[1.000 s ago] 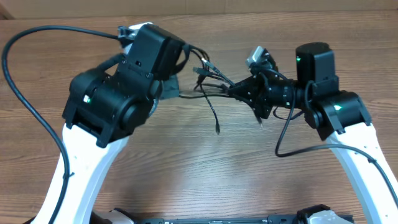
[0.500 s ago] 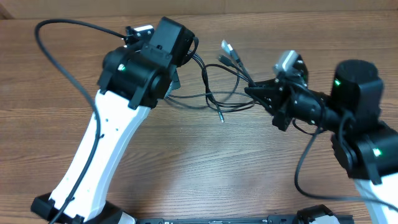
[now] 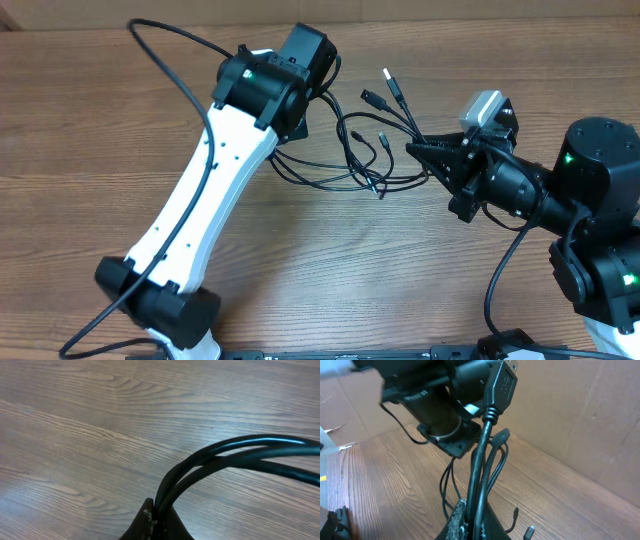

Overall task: Untangle cables
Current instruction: 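Pull the right gripper away from the left to spread the cables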

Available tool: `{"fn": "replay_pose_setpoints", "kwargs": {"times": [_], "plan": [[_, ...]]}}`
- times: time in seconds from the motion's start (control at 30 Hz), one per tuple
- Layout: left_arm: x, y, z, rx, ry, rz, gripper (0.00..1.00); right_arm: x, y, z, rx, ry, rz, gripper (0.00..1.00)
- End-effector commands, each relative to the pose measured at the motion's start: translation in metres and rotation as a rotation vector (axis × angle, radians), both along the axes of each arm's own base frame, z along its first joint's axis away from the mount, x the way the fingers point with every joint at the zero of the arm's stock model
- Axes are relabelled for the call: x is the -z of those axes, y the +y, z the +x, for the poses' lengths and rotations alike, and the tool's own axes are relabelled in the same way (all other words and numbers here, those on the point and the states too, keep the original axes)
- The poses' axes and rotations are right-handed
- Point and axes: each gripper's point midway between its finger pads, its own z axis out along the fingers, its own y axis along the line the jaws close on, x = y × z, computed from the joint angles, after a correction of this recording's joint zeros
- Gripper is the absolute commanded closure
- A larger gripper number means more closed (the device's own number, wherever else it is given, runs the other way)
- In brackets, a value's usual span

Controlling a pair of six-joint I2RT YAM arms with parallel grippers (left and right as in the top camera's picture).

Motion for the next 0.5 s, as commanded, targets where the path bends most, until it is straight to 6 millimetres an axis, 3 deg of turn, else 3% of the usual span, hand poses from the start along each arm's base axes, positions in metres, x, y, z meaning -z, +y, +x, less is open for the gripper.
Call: {"fn": "replay_pose_setpoints", "kwargs": {"times": [0.0,0.3,0.47], "plan": [[0.015,0.017,0.012,-0.036,0.030,0.060,0.96,-0.019,-0.008,-0.001,0.050,-0.050,0.008,0.96],[0.027,0.065,0.028,-0.167,0.057,0.063,0.96,-0.029,-0.027,0.000,0.171,-0.106,-0.016,0.96],[0.027,0.085,0.030,-0.189,0.070,0.073,0.96,-0.028,-0.049,0.006,0.314,-0.121,-0.057,0.96]]}}
